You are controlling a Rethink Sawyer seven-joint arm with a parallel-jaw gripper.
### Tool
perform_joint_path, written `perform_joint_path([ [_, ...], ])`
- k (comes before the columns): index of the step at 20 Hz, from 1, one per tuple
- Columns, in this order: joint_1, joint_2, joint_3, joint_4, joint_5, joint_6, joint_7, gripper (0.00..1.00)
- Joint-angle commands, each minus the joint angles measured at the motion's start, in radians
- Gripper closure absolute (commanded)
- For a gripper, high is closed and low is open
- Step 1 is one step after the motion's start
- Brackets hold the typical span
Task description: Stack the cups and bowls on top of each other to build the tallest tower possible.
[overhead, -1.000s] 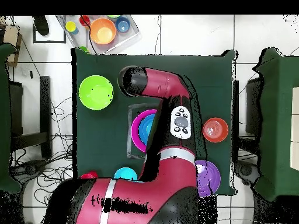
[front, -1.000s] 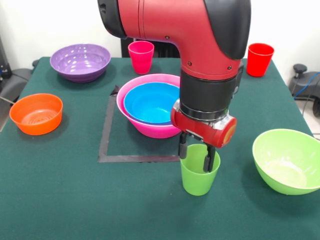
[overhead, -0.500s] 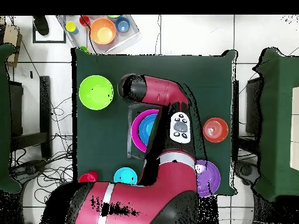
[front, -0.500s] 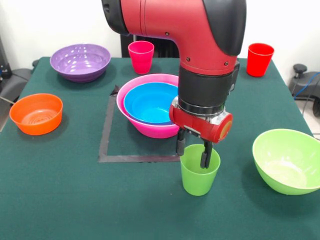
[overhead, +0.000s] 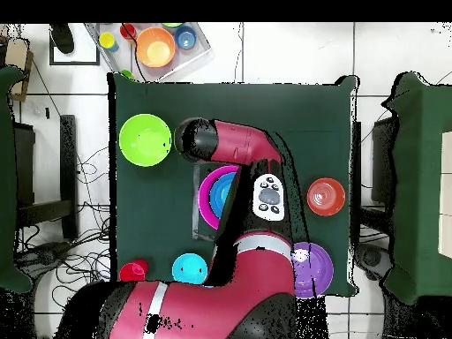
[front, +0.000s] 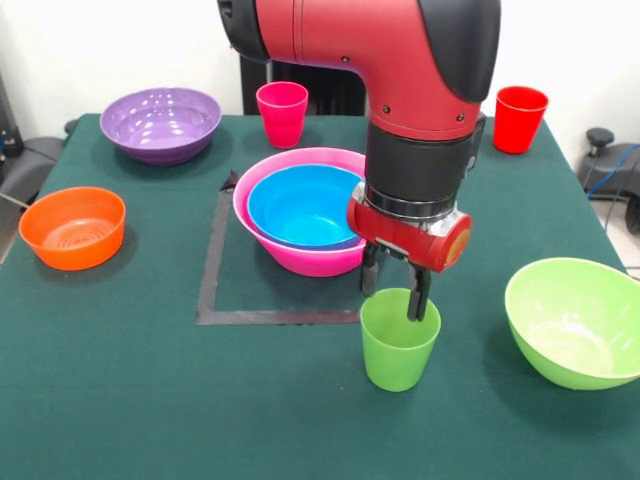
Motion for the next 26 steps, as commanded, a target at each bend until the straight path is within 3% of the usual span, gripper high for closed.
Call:
perform_joint_path([
  [1,-0.003,0.023,0.087,0.092,-0.027,-0.065,0.044,0.00],
  [14,-0.043,0.078,0.109,0.086,-0.050,-0.150,0.010,0.00],
  [26,-0.030,0.094,0.102,0.063,-0.030,-0.130,0.025,0.00],
])
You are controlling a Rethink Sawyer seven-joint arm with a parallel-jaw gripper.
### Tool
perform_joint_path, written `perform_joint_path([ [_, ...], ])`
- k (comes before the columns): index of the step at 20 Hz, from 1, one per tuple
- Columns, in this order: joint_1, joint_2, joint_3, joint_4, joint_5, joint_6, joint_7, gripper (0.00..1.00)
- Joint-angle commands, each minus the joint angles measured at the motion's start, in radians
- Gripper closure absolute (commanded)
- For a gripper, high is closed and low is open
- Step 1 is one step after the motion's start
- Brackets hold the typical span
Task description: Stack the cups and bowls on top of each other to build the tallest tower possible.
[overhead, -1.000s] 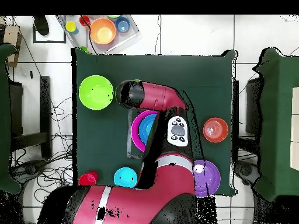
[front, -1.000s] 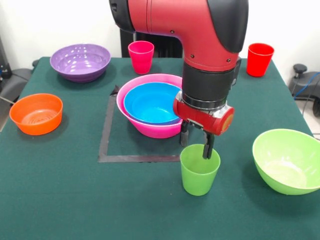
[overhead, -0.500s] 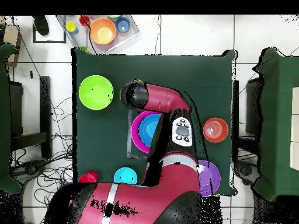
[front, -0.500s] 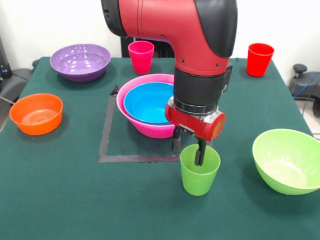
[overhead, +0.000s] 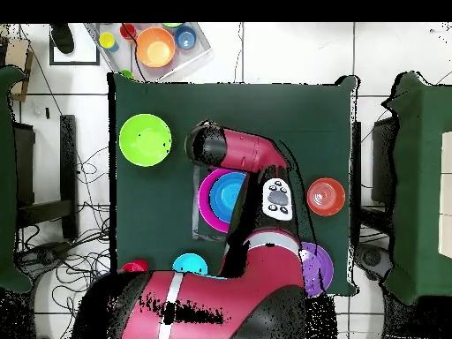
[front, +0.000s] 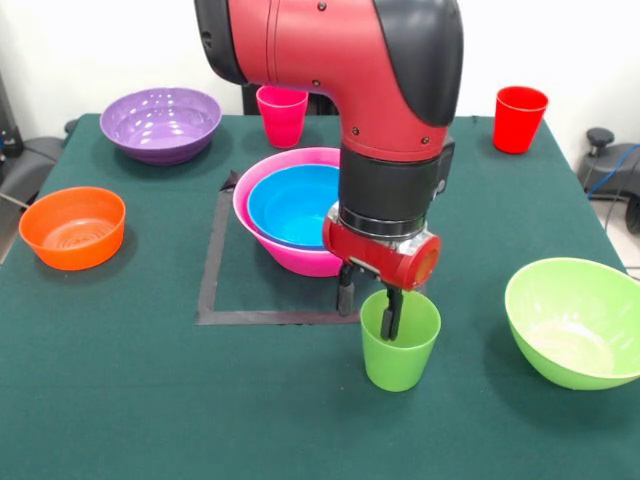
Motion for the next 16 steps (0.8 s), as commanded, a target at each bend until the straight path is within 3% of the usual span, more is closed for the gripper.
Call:
perform_joint_path([
  [1,0.003,0.061,0.097,0.034,-0.030,-0.006,0.025,0.00],
  [8,-0.002,0.071,0.099,0.022,-0.050,0.001,-0.010,0.00],
  [9,0.008,0.070,0.086,0.016,-0.060,0.004,-0.014,1.00],
  [13,-0.001,0.057,0.095,-0.003,-0.071,0.041,-0.056,1.00],
  [16,-0.004,0.037,0.097,0.024,-0.040,0.042,-0.012,1.00],
])
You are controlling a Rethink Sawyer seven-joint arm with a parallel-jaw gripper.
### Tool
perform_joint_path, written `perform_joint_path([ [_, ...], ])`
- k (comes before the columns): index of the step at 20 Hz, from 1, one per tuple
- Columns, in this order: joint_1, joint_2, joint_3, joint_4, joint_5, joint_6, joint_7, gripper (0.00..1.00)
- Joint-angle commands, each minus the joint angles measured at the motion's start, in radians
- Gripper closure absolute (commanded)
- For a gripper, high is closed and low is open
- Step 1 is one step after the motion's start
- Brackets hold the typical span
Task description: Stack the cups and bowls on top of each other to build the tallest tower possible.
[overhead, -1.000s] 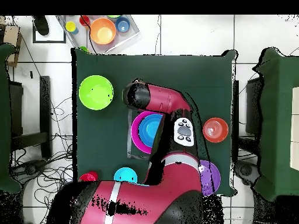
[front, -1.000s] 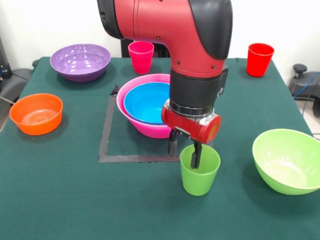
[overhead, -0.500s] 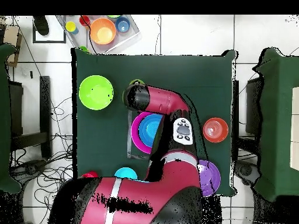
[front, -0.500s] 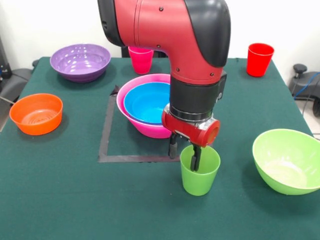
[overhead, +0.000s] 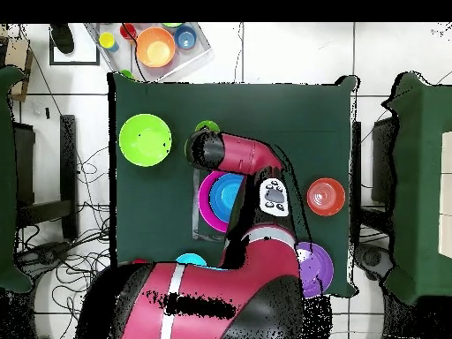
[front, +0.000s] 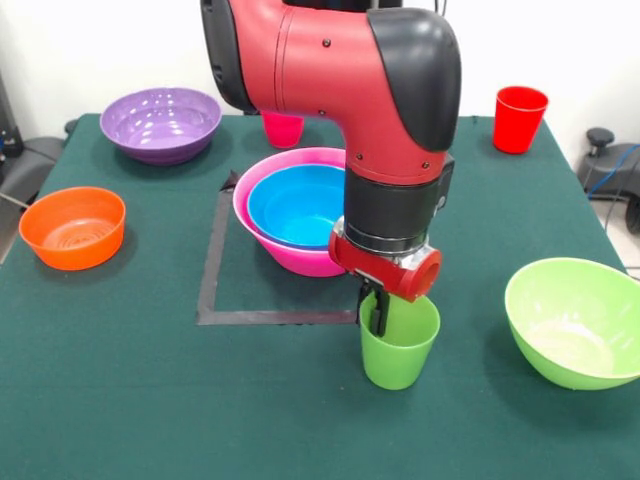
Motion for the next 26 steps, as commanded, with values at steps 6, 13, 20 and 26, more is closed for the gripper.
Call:
perform_joint_path([
  [6,-0.019,-0.042,0.108,0.015,-0.035,0.119,-0.052,1.00],
  [13,-0.017,-0.148,0.093,-0.019,-0.002,0.319,-0.046,1.00],
  [20,-0.043,-0.247,0.090,0.013,-0.014,0.436,-0.080,1.00],
  [26,-0.073,-0.356,0.073,0.091,-0.053,0.504,-0.152,1.00],
])
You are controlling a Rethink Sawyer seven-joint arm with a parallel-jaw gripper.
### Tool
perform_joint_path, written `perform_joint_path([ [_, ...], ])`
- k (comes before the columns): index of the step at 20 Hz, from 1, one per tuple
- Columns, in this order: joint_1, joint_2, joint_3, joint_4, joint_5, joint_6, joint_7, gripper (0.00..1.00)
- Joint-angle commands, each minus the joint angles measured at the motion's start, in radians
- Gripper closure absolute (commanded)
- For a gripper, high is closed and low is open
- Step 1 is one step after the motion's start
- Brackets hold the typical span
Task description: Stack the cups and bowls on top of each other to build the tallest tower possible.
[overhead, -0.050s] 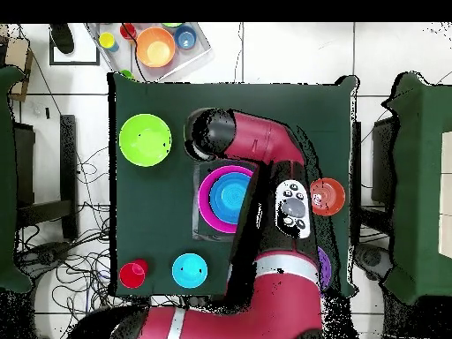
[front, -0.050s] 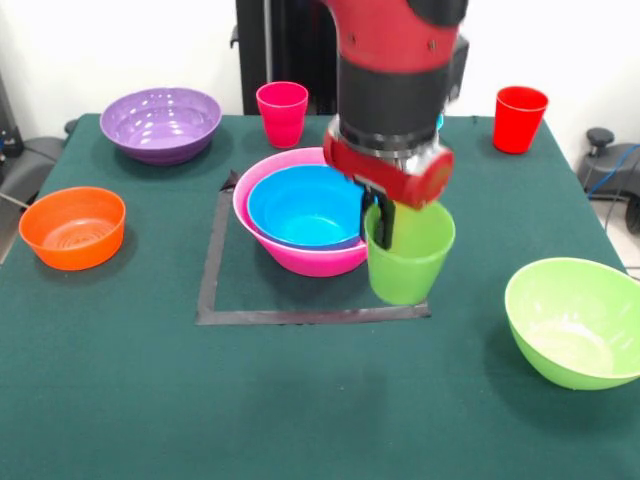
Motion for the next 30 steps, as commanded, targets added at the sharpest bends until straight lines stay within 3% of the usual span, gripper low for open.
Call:
perform_joint_path([
  [1,-0.056,-0.169,0.066,0.116,-0.059,0.153,-0.172,1.00],
  [10,-0.163,-0.314,0.131,0.417,-0.087,0.006,-0.285,1.00],
  [19,-0.255,-0.345,0.250,0.667,-0.165,-0.272,-0.261,1.00],
  [25,-0.312,-0.298,0.305,0.742,-0.261,-0.466,-0.159,1.00],
  [30,-0.309,-0.231,0.285,0.730,-0.342,-0.577,-0.073,1.00],
])
